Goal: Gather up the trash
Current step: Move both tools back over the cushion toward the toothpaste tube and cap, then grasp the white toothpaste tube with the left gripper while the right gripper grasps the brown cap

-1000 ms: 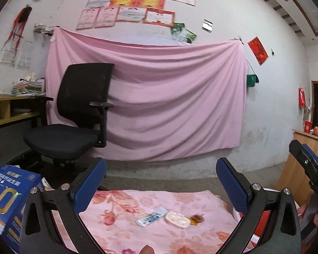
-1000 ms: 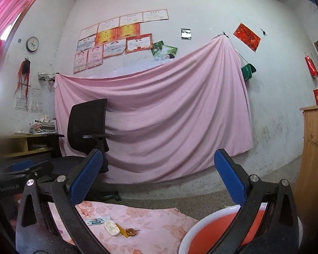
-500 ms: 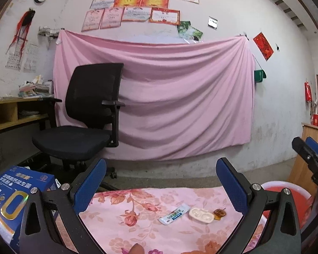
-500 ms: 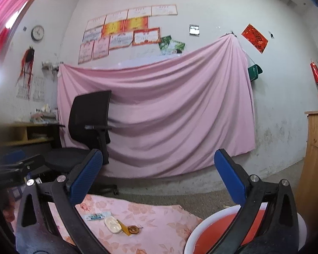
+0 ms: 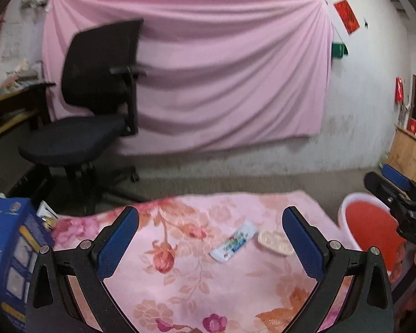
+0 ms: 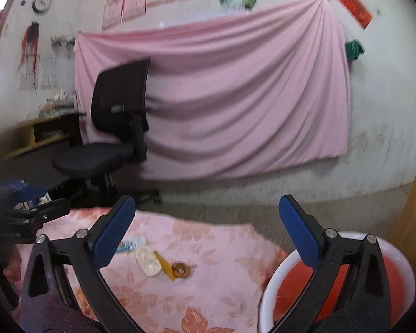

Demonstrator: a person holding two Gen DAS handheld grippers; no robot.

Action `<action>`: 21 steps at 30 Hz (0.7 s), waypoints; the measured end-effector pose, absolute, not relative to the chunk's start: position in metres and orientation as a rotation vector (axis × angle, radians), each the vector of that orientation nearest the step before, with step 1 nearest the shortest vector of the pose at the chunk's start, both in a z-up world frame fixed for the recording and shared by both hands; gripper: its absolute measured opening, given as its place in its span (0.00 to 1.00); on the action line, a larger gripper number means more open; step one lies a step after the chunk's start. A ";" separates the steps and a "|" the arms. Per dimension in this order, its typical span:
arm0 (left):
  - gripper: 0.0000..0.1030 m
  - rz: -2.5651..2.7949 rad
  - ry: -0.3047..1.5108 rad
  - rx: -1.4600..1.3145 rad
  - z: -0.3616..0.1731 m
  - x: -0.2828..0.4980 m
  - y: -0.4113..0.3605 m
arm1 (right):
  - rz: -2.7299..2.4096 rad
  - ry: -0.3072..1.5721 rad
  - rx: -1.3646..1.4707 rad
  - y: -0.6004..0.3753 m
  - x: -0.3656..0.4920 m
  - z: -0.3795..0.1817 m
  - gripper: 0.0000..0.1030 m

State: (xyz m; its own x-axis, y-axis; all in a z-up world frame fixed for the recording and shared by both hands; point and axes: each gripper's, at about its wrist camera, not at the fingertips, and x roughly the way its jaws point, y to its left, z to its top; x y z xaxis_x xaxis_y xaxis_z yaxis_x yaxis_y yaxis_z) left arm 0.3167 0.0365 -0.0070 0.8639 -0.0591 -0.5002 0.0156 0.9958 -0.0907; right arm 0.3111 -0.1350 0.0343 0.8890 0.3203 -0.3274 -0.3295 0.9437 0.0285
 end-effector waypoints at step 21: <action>0.42 -0.298 0.998 -0.073 -0.074 0.406 0.016 | 0.493 0.863 -0.081 -0.111 0.371 -0.034 0.62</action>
